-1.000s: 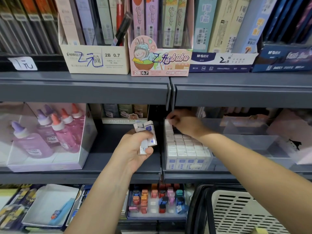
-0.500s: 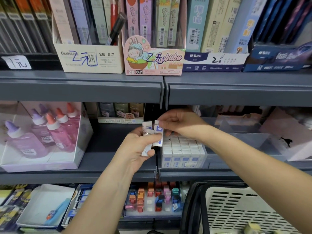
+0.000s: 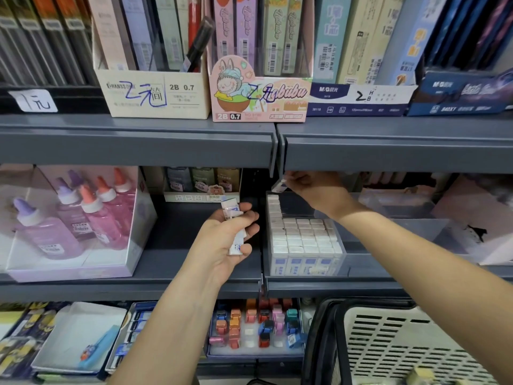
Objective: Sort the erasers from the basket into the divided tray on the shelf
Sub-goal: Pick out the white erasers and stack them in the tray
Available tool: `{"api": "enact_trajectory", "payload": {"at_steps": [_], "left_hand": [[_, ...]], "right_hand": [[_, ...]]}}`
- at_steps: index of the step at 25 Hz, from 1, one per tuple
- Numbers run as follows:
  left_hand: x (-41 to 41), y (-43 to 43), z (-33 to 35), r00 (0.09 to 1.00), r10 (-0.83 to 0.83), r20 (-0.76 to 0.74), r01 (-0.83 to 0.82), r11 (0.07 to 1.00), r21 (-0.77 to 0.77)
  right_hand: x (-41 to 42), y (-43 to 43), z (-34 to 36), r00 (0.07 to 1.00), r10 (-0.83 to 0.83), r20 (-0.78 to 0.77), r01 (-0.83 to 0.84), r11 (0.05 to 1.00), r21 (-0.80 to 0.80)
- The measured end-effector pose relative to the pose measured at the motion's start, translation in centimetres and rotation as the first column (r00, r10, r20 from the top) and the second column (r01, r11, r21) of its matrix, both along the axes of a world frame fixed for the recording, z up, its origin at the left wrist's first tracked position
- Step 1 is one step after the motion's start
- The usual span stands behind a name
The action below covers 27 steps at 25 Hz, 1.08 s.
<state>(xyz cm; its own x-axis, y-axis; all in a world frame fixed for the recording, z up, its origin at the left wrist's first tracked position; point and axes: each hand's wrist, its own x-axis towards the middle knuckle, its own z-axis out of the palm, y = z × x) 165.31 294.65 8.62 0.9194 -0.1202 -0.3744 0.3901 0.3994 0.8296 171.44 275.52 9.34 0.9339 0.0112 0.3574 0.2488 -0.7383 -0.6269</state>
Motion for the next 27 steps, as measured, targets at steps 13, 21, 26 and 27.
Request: {"api": "enact_trajectory", "payload": {"at_steps": [13, 21, 26, 27], "left_hand": [[0.4, -0.4, -0.3, 1.0, -0.023, -0.001, 0.023, 1.0, -0.005], [0.5, -1.0, 0.0, 0.999, -0.043, -0.021, 0.042, 0.999, -0.02], [0.1, -1.3, 0.7, 0.99, -0.14, -0.017, 0.136, 0.981, -0.135], [0.1, -1.3, 0.8, 0.988, -0.155, -0.012, 0.151, 0.975, -0.164]], "right_hand": [[1.8, 1.4, -2.6, 0.999, 0.019, -0.037, -0.028, 0.964, -0.265], [0.3, 1.1, -2.4, 0.994, 0.038, -0.1, -0.074, 0.923, -0.378], [-2.4, 1.9, 0.2, 0.984, 0.042, -0.171, -0.059, 0.993, -0.097], [-3.4, 2.4, 0.8, 0.977, 0.073, -0.201, -0.068, 0.997, 0.031]]}}
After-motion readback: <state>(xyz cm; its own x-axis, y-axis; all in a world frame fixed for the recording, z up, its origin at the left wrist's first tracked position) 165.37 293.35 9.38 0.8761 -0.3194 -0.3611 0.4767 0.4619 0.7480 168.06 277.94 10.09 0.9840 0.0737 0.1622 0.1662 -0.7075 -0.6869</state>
